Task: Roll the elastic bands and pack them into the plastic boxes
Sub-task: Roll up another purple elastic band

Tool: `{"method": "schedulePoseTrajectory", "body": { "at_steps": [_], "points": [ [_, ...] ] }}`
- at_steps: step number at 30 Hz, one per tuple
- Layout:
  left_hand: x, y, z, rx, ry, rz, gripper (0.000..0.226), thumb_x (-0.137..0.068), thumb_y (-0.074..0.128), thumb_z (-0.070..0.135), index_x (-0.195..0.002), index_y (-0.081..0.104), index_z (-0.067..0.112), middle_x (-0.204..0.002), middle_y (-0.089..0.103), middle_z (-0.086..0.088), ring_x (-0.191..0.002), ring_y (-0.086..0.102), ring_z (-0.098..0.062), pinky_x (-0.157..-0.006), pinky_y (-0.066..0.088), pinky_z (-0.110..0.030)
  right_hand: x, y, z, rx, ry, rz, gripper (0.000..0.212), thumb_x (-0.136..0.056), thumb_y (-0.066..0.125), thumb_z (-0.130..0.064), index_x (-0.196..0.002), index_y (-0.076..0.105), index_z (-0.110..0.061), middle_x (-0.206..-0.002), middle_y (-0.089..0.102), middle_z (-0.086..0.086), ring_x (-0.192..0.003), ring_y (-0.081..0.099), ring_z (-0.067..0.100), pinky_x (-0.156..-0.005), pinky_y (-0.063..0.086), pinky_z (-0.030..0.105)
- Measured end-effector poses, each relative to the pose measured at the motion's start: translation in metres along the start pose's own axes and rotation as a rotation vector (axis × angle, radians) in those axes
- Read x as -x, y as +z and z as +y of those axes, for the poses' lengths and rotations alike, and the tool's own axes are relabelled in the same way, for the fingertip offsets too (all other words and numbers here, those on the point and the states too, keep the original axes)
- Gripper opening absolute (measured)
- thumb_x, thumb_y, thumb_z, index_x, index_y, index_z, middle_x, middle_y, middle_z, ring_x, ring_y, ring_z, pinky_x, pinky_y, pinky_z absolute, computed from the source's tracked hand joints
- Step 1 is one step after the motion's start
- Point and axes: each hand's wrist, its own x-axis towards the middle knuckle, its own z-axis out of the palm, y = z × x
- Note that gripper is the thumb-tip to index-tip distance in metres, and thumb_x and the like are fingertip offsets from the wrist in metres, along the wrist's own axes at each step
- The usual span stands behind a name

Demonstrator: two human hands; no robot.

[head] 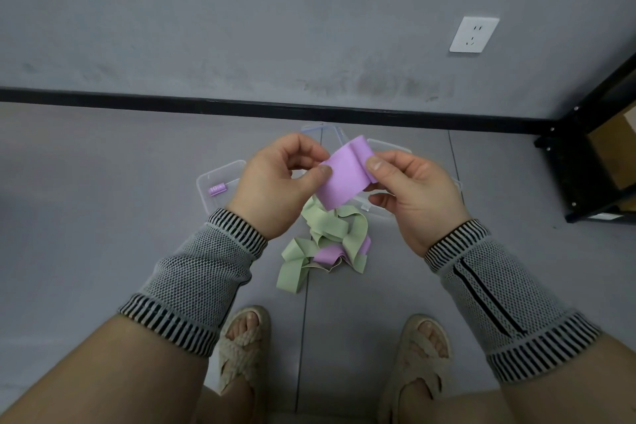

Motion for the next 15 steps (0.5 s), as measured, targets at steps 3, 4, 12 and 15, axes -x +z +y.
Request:
{"method": "schedulePoseTrajectory", "body": {
  "at_steps": [3, 4, 12, 15],
  "points": [
    [-0.0003, 0.0001, -0.0013, -0.023, 0.001, -0.011, 0.025, -0.081, 0.067, 0.0, -0.075, 0.059, 0.023, -0.068, 0.06, 0.009, -0.064, 0.055, -0.002, -0.07, 0.047, -0.024, 0.0006, 0.0, -0.0013, 0.01, 0.002, 0.005, 0.016, -0.091, 0.058, -0.015, -0.08, 0.068, -0.019, -0.067, 0.062, -0.003, -0.06, 0.055, 0.006, -0.06, 0.047, 0.022],
    [-0.0005, 0.0001, -0.0023, -0.027, -0.006, -0.017, 0.025, -0.081, 0.067, 0.001, -0.074, 0.059, 0.023, -0.068, 0.059, 0.009, -0.063, 0.055, -0.003, -0.069, 0.047, -0.023, 0.0006, -0.0002, -0.0011, 0.018, 0.003, 0.007, 0.015, -0.091, 0.058, -0.014, -0.08, 0.067, -0.018, -0.067, 0.062, -0.002, -0.061, 0.055, 0.006, -0.06, 0.046, 0.021],
    [-0.0022, -0.0001, -0.0047, -0.069, -0.03, -0.07, 0.026, -0.078, 0.069, -0.001, -0.069, 0.057, 0.02, -0.065, 0.059, 0.005, -0.059, 0.054, -0.003, -0.064, 0.046, -0.019, 0.0011, -0.0004, 0.0005, 0.071, -0.015, 0.011, 0.015, -0.092, 0.057, -0.015, -0.08, 0.066, -0.018, -0.071, 0.062, -0.002, -0.063, 0.056, 0.006, -0.06, 0.047, 0.021],
    [-0.0016, 0.0, -0.0034, -0.063, -0.019, -0.05, 0.026, -0.078, 0.069, -0.001, -0.068, 0.057, 0.02, -0.066, 0.059, 0.007, -0.061, 0.054, -0.004, -0.063, 0.046, -0.018, 0.0007, -0.0006, 0.0006, 0.082, -0.014, 0.023, 0.016, -0.092, 0.058, -0.016, -0.079, 0.066, -0.019, -0.07, 0.062, -0.003, -0.063, 0.057, 0.005, -0.061, 0.047, 0.021]
  ]
}}
